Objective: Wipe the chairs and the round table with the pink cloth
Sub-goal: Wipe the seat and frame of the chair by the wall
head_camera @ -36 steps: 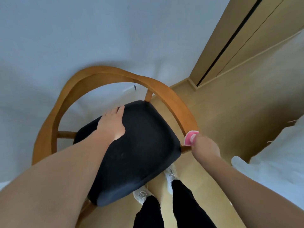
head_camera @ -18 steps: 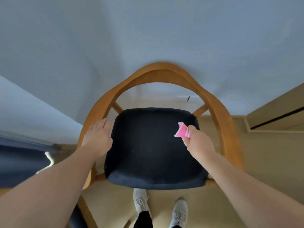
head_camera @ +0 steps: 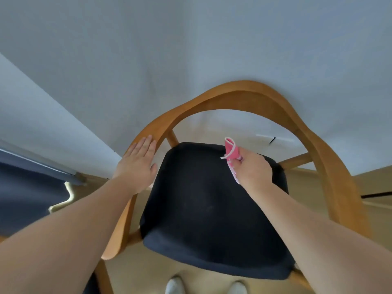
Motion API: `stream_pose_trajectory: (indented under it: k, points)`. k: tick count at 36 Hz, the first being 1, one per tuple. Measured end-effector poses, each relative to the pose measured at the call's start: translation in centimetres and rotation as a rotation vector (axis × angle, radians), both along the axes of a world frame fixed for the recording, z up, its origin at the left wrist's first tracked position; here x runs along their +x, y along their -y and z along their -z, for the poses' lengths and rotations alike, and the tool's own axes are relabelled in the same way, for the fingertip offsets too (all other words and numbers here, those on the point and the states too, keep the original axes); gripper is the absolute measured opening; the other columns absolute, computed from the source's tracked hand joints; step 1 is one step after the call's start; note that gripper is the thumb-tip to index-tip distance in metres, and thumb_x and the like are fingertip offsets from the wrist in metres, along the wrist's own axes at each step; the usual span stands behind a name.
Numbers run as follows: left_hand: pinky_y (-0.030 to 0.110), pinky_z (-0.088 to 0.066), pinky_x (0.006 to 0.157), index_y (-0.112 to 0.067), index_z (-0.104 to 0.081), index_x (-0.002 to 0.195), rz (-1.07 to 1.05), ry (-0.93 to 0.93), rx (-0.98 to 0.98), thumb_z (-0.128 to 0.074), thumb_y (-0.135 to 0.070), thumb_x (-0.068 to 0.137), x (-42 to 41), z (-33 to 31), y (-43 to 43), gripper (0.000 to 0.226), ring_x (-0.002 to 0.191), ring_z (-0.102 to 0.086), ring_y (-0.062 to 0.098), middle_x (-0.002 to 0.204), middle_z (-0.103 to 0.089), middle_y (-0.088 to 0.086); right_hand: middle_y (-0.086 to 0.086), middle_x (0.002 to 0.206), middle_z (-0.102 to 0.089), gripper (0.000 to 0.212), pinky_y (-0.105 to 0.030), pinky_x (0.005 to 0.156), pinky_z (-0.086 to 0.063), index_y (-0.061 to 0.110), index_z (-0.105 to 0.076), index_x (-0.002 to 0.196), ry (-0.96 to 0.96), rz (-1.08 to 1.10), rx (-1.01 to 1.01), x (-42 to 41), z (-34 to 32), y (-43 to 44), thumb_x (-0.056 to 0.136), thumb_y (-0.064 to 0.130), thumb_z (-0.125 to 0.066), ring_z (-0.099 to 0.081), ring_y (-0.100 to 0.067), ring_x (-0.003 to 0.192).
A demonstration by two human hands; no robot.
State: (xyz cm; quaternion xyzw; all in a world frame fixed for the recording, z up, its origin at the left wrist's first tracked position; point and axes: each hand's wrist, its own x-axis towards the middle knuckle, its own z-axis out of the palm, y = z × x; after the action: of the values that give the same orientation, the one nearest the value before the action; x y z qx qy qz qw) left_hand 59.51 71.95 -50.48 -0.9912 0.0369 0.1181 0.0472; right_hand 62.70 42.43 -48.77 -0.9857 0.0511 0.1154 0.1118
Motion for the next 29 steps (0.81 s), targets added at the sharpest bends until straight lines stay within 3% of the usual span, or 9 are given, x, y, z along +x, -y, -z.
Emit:
stream_pose_trajectory:
  k: [3,8,14,18,21,23,26,28,29]
  points:
    - [0.032,0.012,0.111,-0.018,0.014,0.148,0.004,0.013,-0.006,-0.015,-0.046,0.098,0.5,1.1,-0.3,0.065,0.14,0.019,0.014,0.156,0.017,0.0,0.007,0.06,-0.038,0.023,-0.022,0.053,-0.034,0.017,-0.046,0.085,0.005,-0.038,-0.007,1.3,0.5,-1.7,0.102,0.031,-0.044,-0.039,-0.007,0.05]
    - [0.034,0.003,0.115,-0.02,0.007,0.148,-0.001,0.069,-0.088,-0.011,-0.047,0.093,0.2,1.7,-0.7,0.064,0.142,0.01,0.013,0.151,0.016,-0.005,-0.001,0.085,-0.061,0.02,-0.028,0.067,-0.048,0.014,-0.058,0.113,0.044,0.021,0.224,3.8,1.3,-5.1,0.099,0.027,-0.053,-0.06,-0.019,0.074]
    - [0.033,0.004,0.115,-0.025,0.014,0.143,0.005,0.073,-0.156,-0.01,-0.046,0.089,0.1,1.7,-1.0,0.063,0.143,0.011,0.011,0.153,0.015,-0.006,0.0,0.091,-0.059,0.024,-0.025,0.074,-0.048,0.011,-0.057,0.119,0.088,0.219,0.487,7.6,2.6,-11.3,0.098,0.021,-0.055,-0.064,-0.019,0.087]
    - [0.031,0.003,0.116,-0.024,0.009,0.146,0.006,0.067,-0.202,-0.013,-0.042,0.087,0.1,1.6,-1.0,0.065,0.144,0.008,0.009,0.155,0.01,-0.006,-0.003,0.109,-0.065,0.042,-0.026,0.084,-0.051,0.014,-0.041,0.142,0.035,0.317,0.838,8.9,3.3,-17.0,0.101,0.015,-0.047,-0.065,-0.019,0.101]
    - [0.029,0.008,0.115,-0.025,0.011,0.145,0.008,0.061,-0.225,-0.014,-0.039,0.085,0.0,1.4,-1.1,0.066,0.143,0.011,0.007,0.155,0.012,-0.007,-0.007,0.111,-0.064,0.051,-0.014,0.064,-0.048,0.015,-0.022,0.15,0.043,0.424,1.003,9.2,3.7,-20.0,0.102,0.018,-0.042,-0.064,-0.014,0.087]
    - [0.028,0.009,0.115,-0.026,0.015,0.143,0.008,0.057,-0.229,-0.011,-0.039,0.084,0.0,1.3,-1.2,0.066,0.142,0.014,0.006,0.154,0.015,-0.008,-0.01,0.115,-0.061,0.055,-0.012,0.063,-0.046,0.016,-0.015,0.151,0.033,0.523,1.122,9.7,3.7,-20.7,0.103,0.019,-0.041,-0.064,-0.015,0.09]
    - [0.029,0.007,0.116,-0.024,0.014,0.145,0.01,0.044,-0.227,-0.007,-0.04,0.082,0.1,1.2,-1.1,0.068,0.142,0.014,0.006,0.155,0.014,-0.007,-0.016,0.144,-0.041,0.067,-0.029,0.096,-0.049,0.012,-0.001,0.154,0.04,0.599,1.211,11.0,3.5,-20.9,0.102,0.021,-0.043,-0.052,-0.026,0.125]
    - [0.03,0.005,0.117,-0.022,0.01,0.146,0.019,0.039,-0.22,-0.009,-0.039,0.081,0.0,1.1,-1.0,0.069,0.143,0.012,0.007,0.155,0.011,-0.005,-0.017,0.162,-0.004,0.078,-0.038,0.119,-0.023,0.007,0.014,0.152,0.023,0.616,1.221,11.8,3.1,-20.9,0.103,0.029,-0.042,-0.019,-0.029,0.147]
    - [0.029,0.005,0.117,-0.021,0.007,0.147,0.02,0.035,-0.216,-0.01,-0.039,0.081,0.0,1.0,-1.0,0.07,0.143,0.01,0.008,0.156,0.009,-0.004,-0.015,0.162,0.013,0.083,-0.037,0.121,-0.009,0.005,0.021,0.149,0.013,0.622,1.224,12.2,2.9,-20.8,0.102,0.035,-0.041,-0.002,-0.028,0.15]
